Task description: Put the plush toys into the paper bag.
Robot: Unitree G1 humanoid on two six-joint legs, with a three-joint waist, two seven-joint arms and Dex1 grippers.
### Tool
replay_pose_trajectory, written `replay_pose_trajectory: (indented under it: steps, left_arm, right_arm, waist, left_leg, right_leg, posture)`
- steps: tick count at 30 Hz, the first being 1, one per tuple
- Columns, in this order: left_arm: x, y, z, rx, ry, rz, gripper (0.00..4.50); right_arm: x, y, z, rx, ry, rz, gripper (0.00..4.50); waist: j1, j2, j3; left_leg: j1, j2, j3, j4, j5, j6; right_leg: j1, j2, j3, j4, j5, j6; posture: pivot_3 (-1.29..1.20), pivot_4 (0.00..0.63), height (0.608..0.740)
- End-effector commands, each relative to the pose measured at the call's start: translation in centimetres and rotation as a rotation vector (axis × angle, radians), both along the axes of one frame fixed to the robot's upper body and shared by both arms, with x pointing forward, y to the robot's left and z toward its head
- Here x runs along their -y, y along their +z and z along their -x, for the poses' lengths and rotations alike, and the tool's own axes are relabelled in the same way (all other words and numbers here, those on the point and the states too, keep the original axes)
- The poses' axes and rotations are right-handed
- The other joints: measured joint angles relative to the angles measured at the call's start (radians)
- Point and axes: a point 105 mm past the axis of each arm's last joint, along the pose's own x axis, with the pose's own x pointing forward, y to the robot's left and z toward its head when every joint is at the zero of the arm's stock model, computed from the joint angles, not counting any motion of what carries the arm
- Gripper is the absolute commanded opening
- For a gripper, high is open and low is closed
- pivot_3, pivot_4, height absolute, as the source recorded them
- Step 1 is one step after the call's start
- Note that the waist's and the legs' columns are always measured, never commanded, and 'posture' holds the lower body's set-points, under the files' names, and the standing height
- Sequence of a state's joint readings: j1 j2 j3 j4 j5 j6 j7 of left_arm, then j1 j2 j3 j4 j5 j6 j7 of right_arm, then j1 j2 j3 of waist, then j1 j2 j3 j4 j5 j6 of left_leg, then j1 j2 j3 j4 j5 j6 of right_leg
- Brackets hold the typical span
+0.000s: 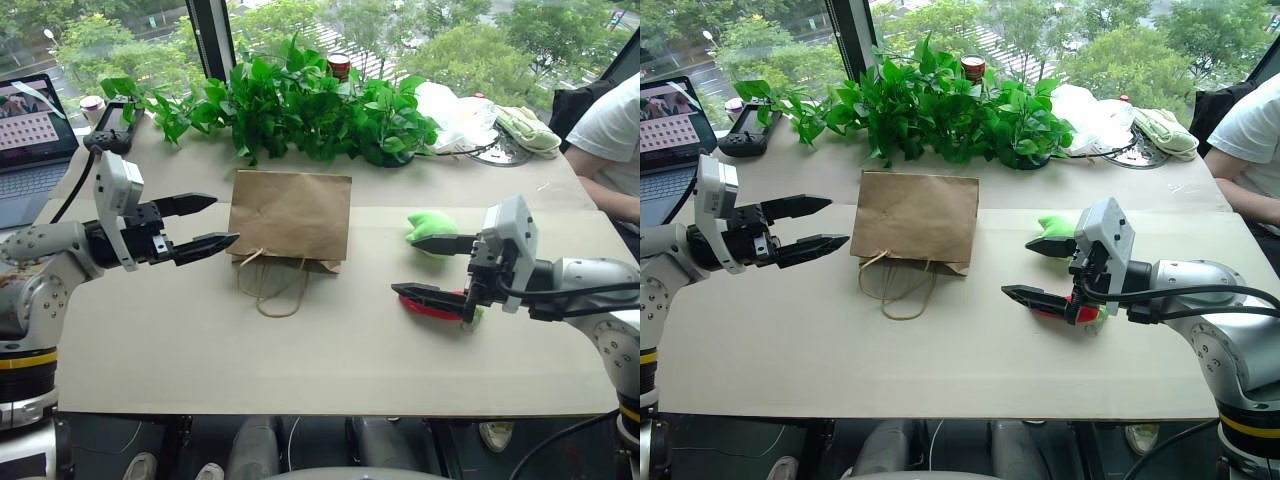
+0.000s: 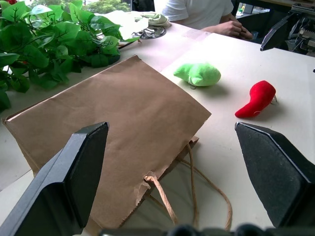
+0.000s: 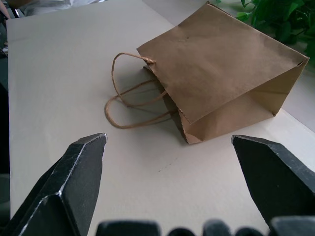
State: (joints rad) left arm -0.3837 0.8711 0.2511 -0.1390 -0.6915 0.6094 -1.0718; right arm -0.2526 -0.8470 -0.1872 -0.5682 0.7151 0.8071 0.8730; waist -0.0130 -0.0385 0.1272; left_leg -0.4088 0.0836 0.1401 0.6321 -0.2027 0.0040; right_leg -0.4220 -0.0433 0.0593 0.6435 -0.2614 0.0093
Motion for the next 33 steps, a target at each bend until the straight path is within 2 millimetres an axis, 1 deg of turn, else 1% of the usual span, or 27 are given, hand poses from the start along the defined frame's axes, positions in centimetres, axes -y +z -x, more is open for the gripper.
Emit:
replay_pose_trajectory:
  steps: [1,4,8,10,12,14,15,18,21,23,25,28,31,33]
  left_arm:
    - [0.0,0.9,-0.1,0.053,-0.007,-0.002,4.40]
    - [-0.6,0.1,-0.5,0.047,-0.019,-0.036,4.40]
    - [-2.2,-1.9,-1.0,0.055,-0.035,-0.186,4.40]
    - [-3.4,-2.3,-1.9,0.094,-0.031,-0.263,4.40]
    - [-4.6,-2.8,-3.1,0.168,-0.024,-0.405,4.40]
    - [-5.1,-3.6,-4.1,0.232,-0.045,-0.537,4.40]
    - [-5.0,-3.9,-4.6,0.268,-0.054,-0.576,4.40]
    - [-3.6,-4.4,-5.9,0.362,-0.101,-0.616,4.40]
    - [-2.0,-5.7,-6.3,0.439,-0.180,-0.673,4.40]
    - [-0.6,-6.4,-6.5,0.502,-0.234,-0.693,4.40]
    - [0.9,-6.8,-6.7,0.581,-0.272,-0.710,4.40]
    - [2.2,-7.2,-7.0,0.662,-0.296,-0.725,4.40]
    - [4.4,-6.8,-6.6,0.713,-0.346,-0.631,4.40]
    - [5.0,-6.7,-6.2,0.710,-0.374,-0.587,4.40]
  right_arm:
    - [0.0,0.6,0.2,0.041,0.009,0.011,4.50]
    - [-0.1,0.5,0.3,0.035,0.012,0.013,4.50]
    - [-0.1,0.6,0.3,0.035,0.016,0.011,4.50]
    - [-0.1,0.7,0.2,0.039,0.015,0.011,4.50]
    - [-0.2,0.7,0.2,0.041,0.015,0.011,4.50]
    - [-0.2,0.6,0.2,0.041,0.013,0.013,4.50]
    - [-0.2,0.6,0.2,0.042,0.012,0.013,4.50]
    - [-0.3,0.6,0.3,0.047,0.000,0.011,4.50]
    - [-0.4,0.6,0.5,0.049,-0.012,0.010,4.50]
    - [-0.4,0.5,0.5,0.052,-0.022,0.010,4.50]
    - [-0.5,0.6,0.6,0.058,-0.031,0.003,4.50]
    - [-0.7,0.9,0.7,0.068,-0.041,-0.013,4.50]
    - [-1.0,1.0,0.8,0.073,-0.050,-0.022,4.50]
    - [-1.1,1.0,0.8,0.073,-0.056,-0.025,4.50]
  waist:
    - [0.000,0.000,0.000]
    - [0.000,0.000,0.000]
    - [0.000,0.000,0.000]
    - [0.000,0.000,0.000]
    - [0.002,0.000,0.000]
    - [0.006,0.000,0.000]
    - [0.009,0.000,0.000]
    - [0.017,0.000,0.000]
    - [0.024,0.000,0.000]
    - [0.024,0.000,0.000]
    - [0.025,0.000,0.000]
    - [0.022,0.000,0.000]
    - [0.023,0.000,0.000]
    - [0.023,0.000,0.000]
  left_leg:
    - [0.000,0.000,0.000,0.000,0.000,0.000]
    - [0.000,0.000,0.000,0.000,0.000,0.000]
    - [0.000,0.000,0.002,0.000,0.000,0.000]
    - [0.000,0.000,0.002,0.000,0.000,0.000]
    - [-0.001,0.000,0.003,0.001,0.000,0.000]
    - [-0.001,0.000,0.002,0.002,0.000,0.000]
    - [-0.002,0.000,0.002,0.002,0.000,0.000]
    - [-0.004,0.000,0.002,0.003,-0.001,0.001]
    - [-0.007,0.000,0.002,0.007,-0.002,0.003]
    - [-0.008,0.001,0.002,0.008,-0.003,0.004]
    - [-0.008,0.001,0.001,0.008,-0.003,0.005]
    - [-0.009,0.001,0.001,0.010,-0.003,0.005]
    - [-0.009,0.000,0.000,0.010,-0.003,0.005]
    - [-0.009,0.000,0.000,0.011,-0.003,0.005]
  right_leg:
    - [0.000,0.000,0.000,0.000,0.000,0.000]
    - [0.000,0.000,0.000,0.000,0.000,0.000]
    - [0.000,0.000,0.000,0.000,0.000,0.000]
    - [0.000,0.000,0.000,0.000,0.000,0.000]
    - [0.000,0.000,-0.001,0.000,0.000,0.000]
    - [0.000,0.000,-0.002,0.000,0.000,-0.001]
    - [0.000,0.000,-0.002,0.000,0.000,-0.001]
    - [0.000,0.000,-0.003,-0.001,0.000,-0.001]
    - [-0.001,0.000,-0.004,-0.001,0.000,0.000]
    - [-0.001,0.000,-0.004,-0.001,0.000,0.000]
    - [-0.001,0.000,-0.004,-0.001,0.000,0.000]
    - [-0.001,0.000,-0.005,0.000,0.000,0.000]
    - [-0.001,0.000,-0.005,0.001,0.000,0.000]
    - [-0.001,0.000,-0.005,0.002,0.000,0.001]
  posture:
    - [0.00,0.150,0.740]
    - [0.00,0.150,0.740]
    - [0.00,0.150,0.740]
    - [0.00,0.150,0.740]
    - [0.00,0.150,0.740]
    - [0.00,0.150,0.740]
    - [0.00,0.150,0.740]
    - [0.00,0.150,0.740]
    - [0.00,0.150,0.740]
    - [0.00,0.150,0.740]
    - [0.00,0.150,0.740]
    - [0.00,0.150,0.740]
    - [0.00,0.150,0.740]
    - [0.00,0.150,0.740]
